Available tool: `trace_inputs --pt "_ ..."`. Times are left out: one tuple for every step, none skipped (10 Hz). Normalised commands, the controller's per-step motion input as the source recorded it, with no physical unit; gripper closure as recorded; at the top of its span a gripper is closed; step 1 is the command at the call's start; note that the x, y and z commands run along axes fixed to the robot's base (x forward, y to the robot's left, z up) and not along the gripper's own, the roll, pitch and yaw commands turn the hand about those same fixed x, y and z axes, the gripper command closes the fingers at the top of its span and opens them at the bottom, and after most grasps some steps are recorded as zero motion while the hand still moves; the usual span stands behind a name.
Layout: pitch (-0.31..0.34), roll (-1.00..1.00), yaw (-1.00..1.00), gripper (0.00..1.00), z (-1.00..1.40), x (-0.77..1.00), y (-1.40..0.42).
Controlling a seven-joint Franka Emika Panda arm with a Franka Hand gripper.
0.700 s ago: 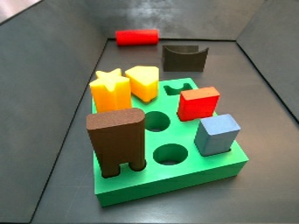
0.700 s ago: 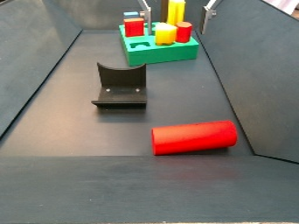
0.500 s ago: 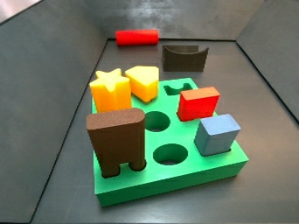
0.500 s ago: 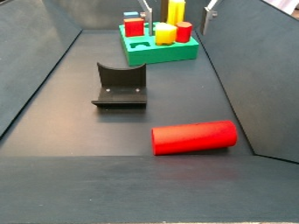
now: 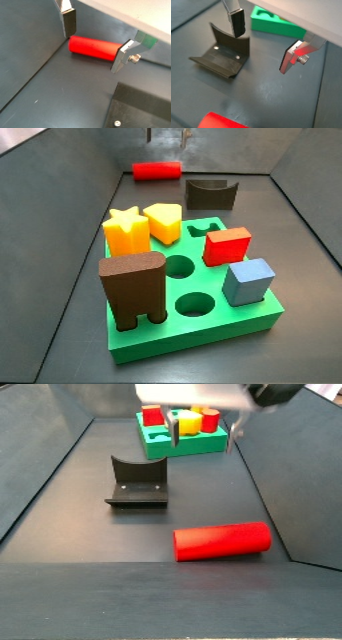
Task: Pick up the round object. Move up. Place the round object on the fixture. Regrasp the round object. Move to above the board. Insert the round object.
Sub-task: Pick up the round object.
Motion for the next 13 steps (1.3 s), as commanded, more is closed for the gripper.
trace_inputs --pt "0.053 0.00 -0.71 0.00 -0.62 0.00 0.35" --pt "0.040 0.00 -0.60 0.00 -0.60 0.00 0.45" --pt "0.033 0.00 -0.56 0.00 -0.60 -0.02 0.49" --pt "0.034 0.00 -0.55 0.00 -0.60 -0.02 0.50" --pt "0.020 0.00 -0.58 0.00 -0.56 -0.01 0.47" --pt "0.003 0.00 -0.59 0.00 -0.49 0.00 0.46" --pt "0.009 0.00 -0.57 0.00 -0.28 0.00 0.45" --pt "0.023 0.00 -0.58 0.00 -0.09 0.00 0.43" --pt "0.019 0.00 -0.55 0.00 -0.03 0.00 0.45" --pt "0.026 0.00 -0.55 0.00 -0.05 0.00 0.45" --pt "0.043 0.00 -0.55 0.00 -0.09 0.00 0.44" --pt "0.089 -0.02 -0.68 0.00 -0.21 0.00 0.31" --pt "0.077 -0.04 -0.73 0.00 -0.22 0.00 0.22"
